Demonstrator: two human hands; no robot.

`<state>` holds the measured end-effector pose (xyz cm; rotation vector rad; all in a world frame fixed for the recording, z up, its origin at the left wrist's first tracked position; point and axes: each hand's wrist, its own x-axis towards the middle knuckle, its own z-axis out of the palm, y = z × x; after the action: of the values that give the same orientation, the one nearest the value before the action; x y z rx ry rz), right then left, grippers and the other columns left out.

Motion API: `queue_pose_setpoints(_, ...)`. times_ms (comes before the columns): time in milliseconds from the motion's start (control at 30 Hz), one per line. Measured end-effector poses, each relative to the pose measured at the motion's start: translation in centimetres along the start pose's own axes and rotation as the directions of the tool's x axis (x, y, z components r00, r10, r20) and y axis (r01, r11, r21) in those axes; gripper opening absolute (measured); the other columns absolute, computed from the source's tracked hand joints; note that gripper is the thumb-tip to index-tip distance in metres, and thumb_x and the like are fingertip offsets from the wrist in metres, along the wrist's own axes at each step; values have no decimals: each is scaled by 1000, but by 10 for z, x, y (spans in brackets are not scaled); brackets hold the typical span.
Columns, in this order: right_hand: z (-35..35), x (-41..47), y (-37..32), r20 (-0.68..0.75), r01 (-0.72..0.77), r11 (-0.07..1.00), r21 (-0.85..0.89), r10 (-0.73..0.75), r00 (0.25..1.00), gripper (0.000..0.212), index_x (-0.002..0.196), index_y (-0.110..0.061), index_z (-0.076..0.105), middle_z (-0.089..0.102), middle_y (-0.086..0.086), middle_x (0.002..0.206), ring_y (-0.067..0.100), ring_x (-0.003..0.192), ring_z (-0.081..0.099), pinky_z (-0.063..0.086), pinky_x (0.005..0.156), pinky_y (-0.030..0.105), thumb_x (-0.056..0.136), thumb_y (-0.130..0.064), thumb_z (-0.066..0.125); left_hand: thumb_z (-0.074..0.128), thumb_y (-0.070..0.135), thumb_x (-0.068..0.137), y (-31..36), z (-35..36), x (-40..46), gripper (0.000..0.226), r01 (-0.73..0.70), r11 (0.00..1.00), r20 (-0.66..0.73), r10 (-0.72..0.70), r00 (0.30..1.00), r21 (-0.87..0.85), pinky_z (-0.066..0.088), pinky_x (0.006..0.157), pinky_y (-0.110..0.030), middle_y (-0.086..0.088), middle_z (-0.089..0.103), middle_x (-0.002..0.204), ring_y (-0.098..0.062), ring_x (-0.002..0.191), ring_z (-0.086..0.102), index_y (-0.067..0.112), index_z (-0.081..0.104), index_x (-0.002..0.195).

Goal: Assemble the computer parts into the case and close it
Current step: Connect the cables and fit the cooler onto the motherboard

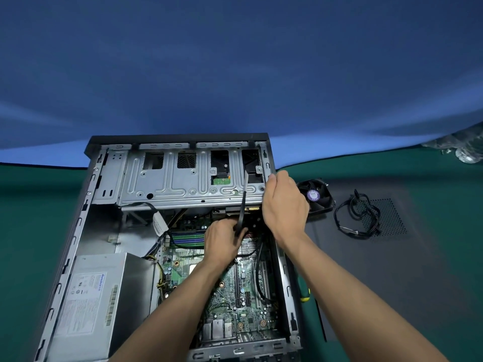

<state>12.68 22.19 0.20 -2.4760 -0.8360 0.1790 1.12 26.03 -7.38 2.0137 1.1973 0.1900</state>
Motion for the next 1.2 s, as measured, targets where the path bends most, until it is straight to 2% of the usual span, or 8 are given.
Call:
queue_pose_setpoints(367,1,2,1,1,-15,1000,16,15,1000,25,85,-17,38,45,-2,80,25,66,39,24,62,34,103,-29,26,68,29,86,-3,2,-3,20,-17,999,-34,15,999,-46,53,68,-33,4,58,63,-21,64,61,16,64,71)
queue_pose_setpoints(500,1,2,1,-7,-12,1000,21,13,1000,24,86,-18,38,46,-2,81,24,67,40,25,63,34,103,-29,26,68,26,85,-10,5,-1,26,95,973,-12,-100,995,-210,54,63,-39,-13,66,69,-28,64,61,3,64,75)
queue_pose_setpoints(667,1,2,1,-8,-29,999,46,30,1000,26,83,-15,40,48,-1,79,26,66,41,25,62,35,102,-28,27,70,15,83,-9,6,-2,14,86,944,2,-90,996,-319,48,59,-19,3,65,64,-7,57,58,17,68,70)
queue_pose_setpoints(767,0,2,1,-18,-28,998,61,29,999,27,82,-16,42,50,-1,78,24,65,42,26,61,34,102,-29,29,67,14,86,-12,3,-1,19,103,949,30,-99,995,-299,52,65,-34,-17,67,72,-28,66,63,-2,66,75)
queue_pose_setpoints(833,0,2,2,-19,-23,997,68,24,1000,27,82,-15,43,51,0,78,25,66,44,28,61,34,101,-29,29,68,14,85,-12,2,0,22,149,931,25,-149,989,-334,53,61,-37,-22,67,76,-27,61,60,-7,65,81)
queue_pose_setpoints(1033,1,2,3,-20,-29,996,80,30,999,26,83,-15,43,50,0,78,26,67,44,29,62,35,101,-29,30,72,15,81,-8,0,2,20,232,875,6,-254,967,-425,35,39,-18,-21,68,71,-14,45,48,-5,71,84)
queue_pose_setpoints(1133,1,2,3,-23,-39,993,112,42,999,26,81,-15,43,51,0,75,26,66,44,28,61,34,100,-27,30,75,16,78,-6,1,3,15,234,880,18,-250,968,-414,43,43,-19,-8,70,70,-7,48,56,2,74,84)
queue_pose_setpoints(1200,0,3,3,-26,-47,990,130,51,998,26,79,-15,42,50,0,74,25,65,44,26,61,34,100,-26,31,75,19,78,-6,3,3,21,240,894,19,-252,968,-378,51,57,-32,-14,71,76,-22,59,61,-1,73,84)
